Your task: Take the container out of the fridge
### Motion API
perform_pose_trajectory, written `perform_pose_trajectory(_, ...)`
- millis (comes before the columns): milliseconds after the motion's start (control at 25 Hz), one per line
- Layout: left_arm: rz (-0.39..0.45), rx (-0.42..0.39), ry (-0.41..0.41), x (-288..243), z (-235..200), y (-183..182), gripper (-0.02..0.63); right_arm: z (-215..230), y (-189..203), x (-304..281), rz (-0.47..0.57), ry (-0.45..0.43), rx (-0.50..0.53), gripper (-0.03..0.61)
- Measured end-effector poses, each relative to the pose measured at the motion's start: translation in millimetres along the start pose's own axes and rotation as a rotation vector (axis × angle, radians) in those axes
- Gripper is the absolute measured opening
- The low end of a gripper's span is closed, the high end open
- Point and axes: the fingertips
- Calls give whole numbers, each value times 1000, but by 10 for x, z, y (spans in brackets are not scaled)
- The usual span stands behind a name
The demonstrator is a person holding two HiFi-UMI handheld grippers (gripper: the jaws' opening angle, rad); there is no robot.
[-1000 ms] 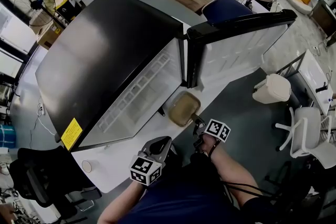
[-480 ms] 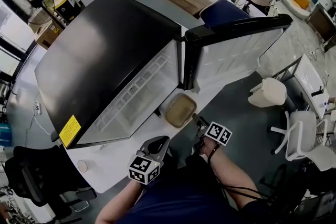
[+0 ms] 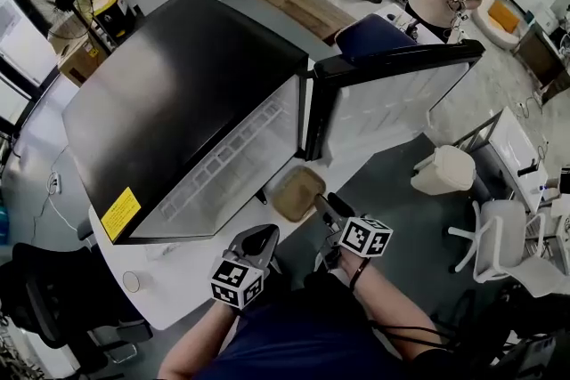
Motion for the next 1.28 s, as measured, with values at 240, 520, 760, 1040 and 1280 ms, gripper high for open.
perform_pose_trajectory(240, 62, -14, -18, 56, -54, -260, 5, -476, -280, 128, 43, -50, 171, 219)
perform_pose_trajectory(520, 193, -68, -61, 211, -117, -849, 5, -1066, -652, 311, 118, -62, 399, 204)
perform_pose_trajectory(760, 285, -136, -62, 305, -1, -1268, 5, -1387, -780, 429, 129, -48, 544, 170)
perform_pose_trajectory(1040, 373, -171, -29, 347, 127, -1688, 5, -1789, -997, 675, 254, -90, 672, 156)
perform_pose_trajectory(1280, 437, -172, -5, 423, 244, -1982, 5, -2048, -1046, 775, 259, -108, 724, 137)
Point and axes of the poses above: the fingertips, and each gripper's own axes: x backward along the fingers, z to its right, y out of its underside, and after that the axes turned 2 degrees about -y, right-handed
